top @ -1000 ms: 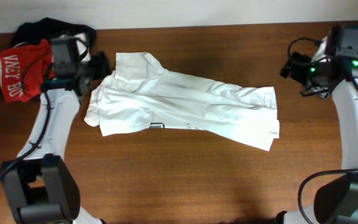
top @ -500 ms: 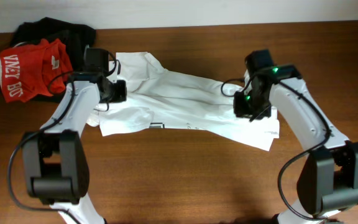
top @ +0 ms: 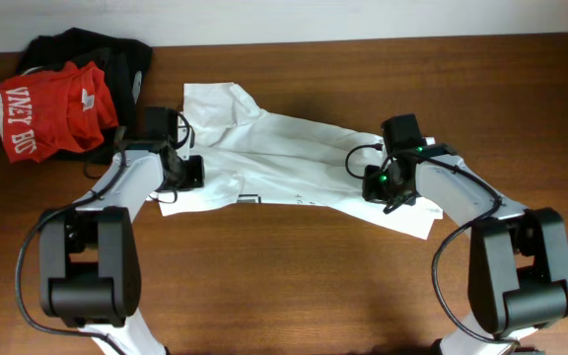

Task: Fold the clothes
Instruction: 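Release the hem and move both grippers to the folded edge, then raise both grippers away from the folded T-shirt toward the top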

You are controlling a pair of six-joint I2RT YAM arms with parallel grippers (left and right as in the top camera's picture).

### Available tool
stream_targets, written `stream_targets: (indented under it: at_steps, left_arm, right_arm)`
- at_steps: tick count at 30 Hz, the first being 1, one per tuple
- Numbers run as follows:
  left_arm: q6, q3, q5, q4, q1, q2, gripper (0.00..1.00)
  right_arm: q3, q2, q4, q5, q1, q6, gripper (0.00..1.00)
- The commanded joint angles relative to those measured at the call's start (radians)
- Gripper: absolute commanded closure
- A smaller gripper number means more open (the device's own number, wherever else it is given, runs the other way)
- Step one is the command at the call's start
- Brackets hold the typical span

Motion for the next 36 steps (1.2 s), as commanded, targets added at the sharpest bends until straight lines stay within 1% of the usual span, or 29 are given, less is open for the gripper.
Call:
stream_targets:
  at_steps: [1, 2, 3, 4, 7, 8, 11, 14, 15, 17, 18, 19, 20, 21, 22, 23, 25, 26, 28, 29, 30, 32, 33, 36]
  left_arm:
    - [-0.008, -0.013, 0.011, -0.039, 0.005, 0.071, 0.99]
    - [-0.034, -0.013, 0.004, -0.065, 0.005, 0.085, 0.99]
    - [-0.095, -0.013, 0.003, -0.116, 0.005, 0.104, 0.99]
    - [-0.125, -0.014, 0.004, -0.149, 0.005, 0.104, 1.0]
    - [-0.232, -0.013, 0.007, -0.301, 0.005, 0.103, 0.99]
    - [-0.231, -0.013, 0.044, -0.38, 0.002, 0.102, 0.99]
    - [-0.231, -0.013, 0.103, -0.501, 0.001, 0.073, 0.99]
    - [-0.231, -0.013, 0.103, -0.618, -0.037, -0.047, 0.99]
    - [-0.23, -0.013, 0.101, -0.644, -0.105, -0.216, 0.99]
    - [-0.226, -0.011, 0.1, -0.591, -0.127, -0.319, 0.99]
    - [-0.227, -0.011, 0.089, -0.542, -0.127, -0.36, 0.84]
    - [-0.226, -0.011, 0.083, -0.447, -0.119, -0.406, 0.48]
    - [-0.22, -0.002, 0.084, -0.372, -0.102, -0.422, 0.27]
    - [-0.171, 0.015, 0.086, -0.298, -0.081, -0.419, 0.13]
    - [-0.158, 0.021, 0.087, -0.245, -0.061, -0.412, 0.03]
    - [-0.146, 0.023, 0.087, -0.177, -0.038, -0.401, 0.03]
    - [-0.098, 0.023, 0.087, -0.048, -0.004, -0.36, 0.03]
    - [-0.076, 0.024, 0.089, 0.027, 0.009, -0.319, 0.04]
    - [-0.011, 0.024, 0.106, 0.122, 0.012, -0.247, 0.05]
    - [0.01, 0.024, 0.104, 0.204, 0.012, -0.18, 0.06]
    - [0.01, 0.024, 0.103, 0.263, 0.011, -0.134, 0.06]
    - [0.005, 0.024, 0.101, 0.362, 0.011, -0.046, 0.11]
    - [0.005, 0.024, 0.085, 0.385, 0.011, -0.011, 0.16]
    - [0.005, 0.024, -0.06, 0.398, 0.011, 0.065, 0.17]
  right_arm:
    - [-0.008, 0.055, -0.005, 0.058, 0.007, 0.011, 0.88]
    - [-0.008, 0.07, -0.01, 0.072, 0.006, 0.008, 0.9]
    - [-0.008, 0.088, -0.017, 0.077, 0.002, 0.008, 0.94]
    - [-0.008, 0.092, -0.026, 0.077, -0.002, 0.008, 0.96]
    - [-0.008, 0.091, -0.113, 0.104, -0.05, 0.021, 0.96]
    - [-0.007, 0.091, -0.158, 0.103, -0.089, 0.029, 0.96]
    - [0.01, 0.09, -0.26, 0.104, -0.167, 0.03, 0.96]
    - [0.088, 0.085, -0.431, 0.119, -0.238, 0.031, 0.96]
    - [0.179, 0.051, -0.541, 0.149, -0.262, 0.034, 0.96]
    - [0.261, 0.022, -0.612, 0.166, -0.262, 0.032, 0.96]
    - [0.327, 0.015, -0.67, 0.166, -0.261, 0.012, 0.95]
    - [0.395, 0.015, -0.735, 0.166, -0.261, -0.008, 0.8]
    - [0.454, 0.015, -0.784, 0.163, -0.261, -0.034, 0.49]
    - [0.495, 0.015, -0.819, 0.162, -0.261, -0.058, 0.13]
    - [0.509, 0.015, -0.832, 0.145, -0.261, -0.09, 0.01]
    - [0.511, 0.015, -0.835, 0.101, -0.261, -0.147, 0.01]
    - [0.51, 0.015, -0.832, 0.064, -0.26, -0.154, 0.01]
    - [0.51, 0.015, -0.826, 0.044, -0.26, -0.154, 0.01]
    - [0.51, 0.015, -0.814, 0.024, -0.259, -0.154, 0.01]
    - [0.51, 0.015, -0.809, 0.009, -0.258, -0.154, 0.01]
    - [0.51, 0.015, -0.806, -0.001, -0.254, -0.153, 0.01]
    - [0.51, 0.015, -0.793, -0.004, -0.233, -0.153, 0.01]
    - [0.51, 0.015, -0.79, -0.004, -0.219, -0.153, 0.01]
    - [0.51, 0.015, -0.779, -0.004, -0.173, -0.153, 0.01]
